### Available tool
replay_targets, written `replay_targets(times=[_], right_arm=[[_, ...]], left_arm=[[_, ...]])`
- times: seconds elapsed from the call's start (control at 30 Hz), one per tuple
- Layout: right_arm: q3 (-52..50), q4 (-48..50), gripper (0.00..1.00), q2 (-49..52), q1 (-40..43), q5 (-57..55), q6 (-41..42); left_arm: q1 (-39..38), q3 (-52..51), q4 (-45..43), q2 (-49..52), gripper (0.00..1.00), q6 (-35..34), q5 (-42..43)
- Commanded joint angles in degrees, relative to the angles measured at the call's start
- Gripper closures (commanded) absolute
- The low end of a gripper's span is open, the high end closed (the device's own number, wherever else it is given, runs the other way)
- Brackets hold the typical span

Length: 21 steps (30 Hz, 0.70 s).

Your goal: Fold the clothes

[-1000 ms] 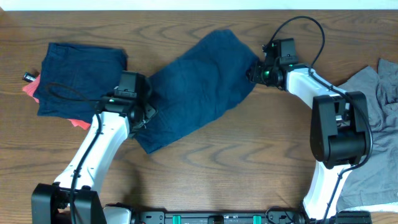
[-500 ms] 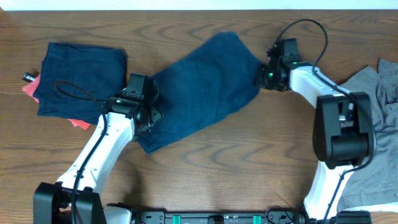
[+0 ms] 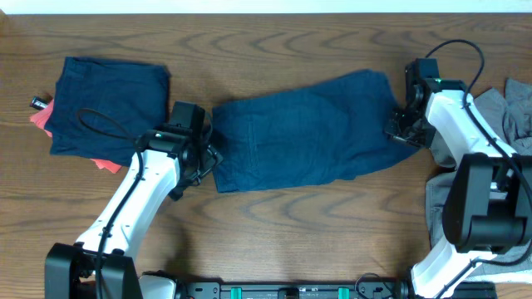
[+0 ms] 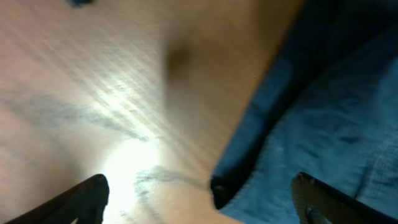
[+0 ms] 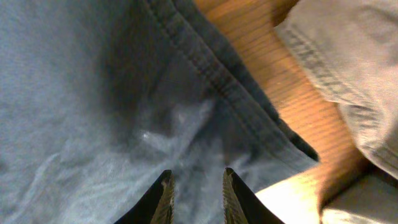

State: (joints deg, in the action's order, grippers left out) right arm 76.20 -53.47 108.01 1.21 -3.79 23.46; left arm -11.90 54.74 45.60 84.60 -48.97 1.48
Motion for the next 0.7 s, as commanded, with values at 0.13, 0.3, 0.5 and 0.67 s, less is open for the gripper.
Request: replay_targets(times=[0.13, 0.3, 0.5, 0.67], right_arm=[[-0.24, -0.11, 0.54, -9.14, -0.26, -1.99, -0.11], [-0.24, -0.22, 0.49, -13.84, -0.61, -1.38, -2.91], [-0.24, 0.52, 0.58, -14.47, -1.6, 4.96, -9.16], [-0.24, 1.25, 0.81, -13.73, -2.93, 14.01, -15.58]], left_arm=[[-0.07, -0.33, -8.28, 5.86, 0.03, 4.37, 9.94], [-0.07, -0.33, -13.79, 12.7, 0.02, 4.37, 14.97], [-0.09, -0.33, -17.86, 19.5, 0.21, 4.74, 21.16], [0.04, -0.11, -18.8, 19.19, 0.94, 9.55, 26.62]])
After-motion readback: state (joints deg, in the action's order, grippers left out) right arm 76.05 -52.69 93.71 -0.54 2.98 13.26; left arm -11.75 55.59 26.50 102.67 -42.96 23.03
